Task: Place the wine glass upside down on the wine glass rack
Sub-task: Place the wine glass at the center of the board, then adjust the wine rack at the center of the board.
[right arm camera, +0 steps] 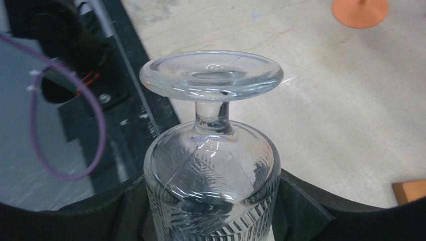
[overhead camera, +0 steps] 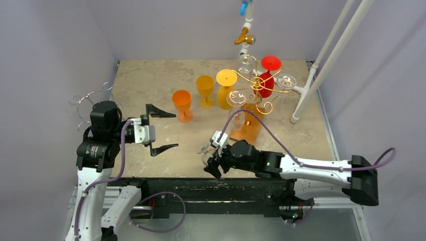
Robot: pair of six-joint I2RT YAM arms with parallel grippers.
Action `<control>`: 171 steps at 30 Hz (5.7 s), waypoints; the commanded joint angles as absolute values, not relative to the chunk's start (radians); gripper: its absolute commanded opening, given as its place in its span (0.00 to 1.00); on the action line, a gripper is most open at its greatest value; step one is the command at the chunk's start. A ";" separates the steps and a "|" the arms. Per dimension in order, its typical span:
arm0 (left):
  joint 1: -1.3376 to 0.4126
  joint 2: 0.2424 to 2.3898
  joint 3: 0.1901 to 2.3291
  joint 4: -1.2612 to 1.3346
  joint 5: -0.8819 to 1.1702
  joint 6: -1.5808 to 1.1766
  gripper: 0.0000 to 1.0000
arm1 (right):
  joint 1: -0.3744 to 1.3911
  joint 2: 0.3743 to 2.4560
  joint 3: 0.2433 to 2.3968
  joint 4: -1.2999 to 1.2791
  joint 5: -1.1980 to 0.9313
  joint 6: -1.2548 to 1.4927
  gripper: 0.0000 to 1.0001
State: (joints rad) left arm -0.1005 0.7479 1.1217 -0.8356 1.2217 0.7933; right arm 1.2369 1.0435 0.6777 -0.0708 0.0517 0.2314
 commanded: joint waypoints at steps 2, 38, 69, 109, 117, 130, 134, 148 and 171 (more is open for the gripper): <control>-0.099 0.737 1.181 -0.851 1.208 0.781 0.98 | 1.247 1.233 0.614 0.543 0.288 0.189 0.11; -0.098 0.687 1.292 -0.954 1.134 0.808 1.00 | 1.508 1.906 0.536 1.230 0.836 0.218 0.99; -0.098 0.688 1.307 -0.927 1.154 0.780 1.00 | 1.570 0.977 0.444 -0.808 1.046 1.886 0.47; -0.098 0.690 1.249 -0.925 1.128 0.805 1.00 | 0.889 1.415 0.446 0.152 0.713 0.951 0.24; -0.098 0.689 1.240 -0.926 1.127 0.804 1.00 | 0.866 1.464 0.478 0.227 0.658 0.879 0.24; -0.098 0.692 1.234 -0.919 1.129 0.802 1.00 | 0.845 1.558 0.558 0.302 0.573 0.775 0.22; -0.098 0.692 1.232 -0.920 1.133 0.804 1.00 | 0.842 1.588 0.575 0.323 0.547 0.756 0.22; -0.098 0.695 1.213 -0.918 1.118 0.804 1.00 | 0.868 1.330 0.499 0.272 0.514 0.746 0.30; -0.098 0.703 1.183 -0.764 1.043 0.572 1.00 | 1.179 0.885 0.655 -0.205 0.395 0.693 0.99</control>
